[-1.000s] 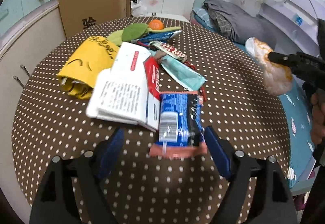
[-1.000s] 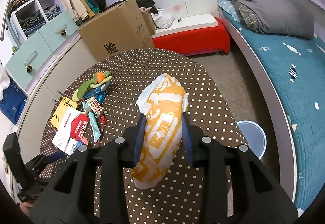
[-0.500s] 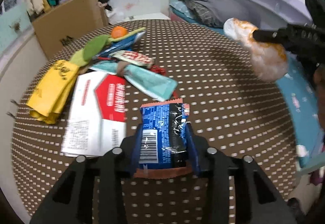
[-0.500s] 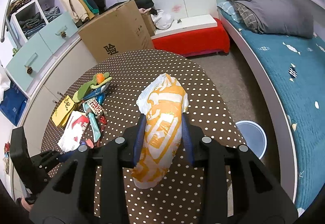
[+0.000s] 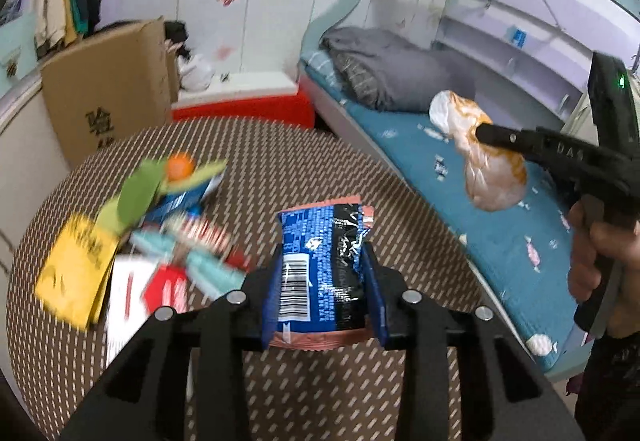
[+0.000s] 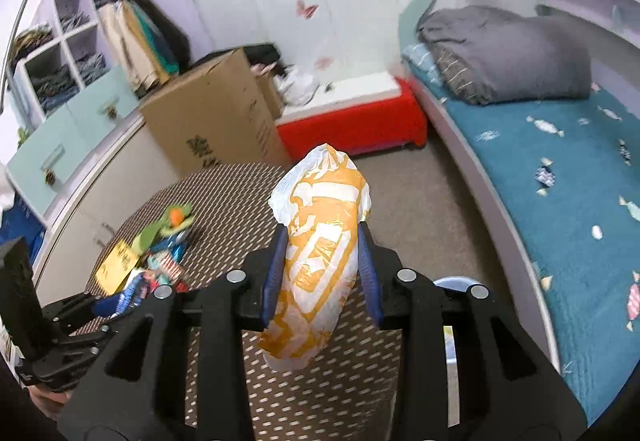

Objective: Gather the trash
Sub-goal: 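Drop the orange bag and blue wrapper into the wastebasket with both grippers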

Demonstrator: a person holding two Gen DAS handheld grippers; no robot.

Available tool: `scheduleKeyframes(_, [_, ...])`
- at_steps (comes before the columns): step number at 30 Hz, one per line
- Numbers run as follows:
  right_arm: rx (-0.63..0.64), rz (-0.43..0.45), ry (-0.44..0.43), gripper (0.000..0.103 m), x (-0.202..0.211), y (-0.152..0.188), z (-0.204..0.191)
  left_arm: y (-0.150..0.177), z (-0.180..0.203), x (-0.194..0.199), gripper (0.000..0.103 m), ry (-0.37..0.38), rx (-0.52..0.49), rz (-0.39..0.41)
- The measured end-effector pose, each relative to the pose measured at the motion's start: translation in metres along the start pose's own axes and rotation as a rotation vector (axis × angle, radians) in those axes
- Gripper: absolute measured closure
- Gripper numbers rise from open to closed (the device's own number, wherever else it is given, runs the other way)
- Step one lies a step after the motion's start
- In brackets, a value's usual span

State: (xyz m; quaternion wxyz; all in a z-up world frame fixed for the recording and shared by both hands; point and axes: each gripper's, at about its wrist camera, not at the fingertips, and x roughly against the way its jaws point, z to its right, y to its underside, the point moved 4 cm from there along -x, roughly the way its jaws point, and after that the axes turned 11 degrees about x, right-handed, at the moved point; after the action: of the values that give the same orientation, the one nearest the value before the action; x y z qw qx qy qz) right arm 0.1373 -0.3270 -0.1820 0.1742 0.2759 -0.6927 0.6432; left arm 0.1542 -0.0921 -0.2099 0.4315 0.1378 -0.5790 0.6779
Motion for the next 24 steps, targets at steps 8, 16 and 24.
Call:
scheduleKeyframes(8, [-0.121, -0.024, 0.134, 0.069, -0.005, 0.005, 0.099, -0.049, 0.064, -0.032, 0.067, 0.072, -0.038, 0.028])
scheduleKeyframes(16, [-0.261, -0.158, 0.183, 0.069, -0.064, 0.059, 0.173, -0.068, 0.12, -0.093, 0.067, 0.101, -0.091, -0.043])
scheduleKeyframes(24, [-0.342, -0.265, 0.166, 0.065, -0.128, 0.108, 0.213, -0.067, 0.161, -0.16, 0.067, 0.088, -0.14, -0.139])
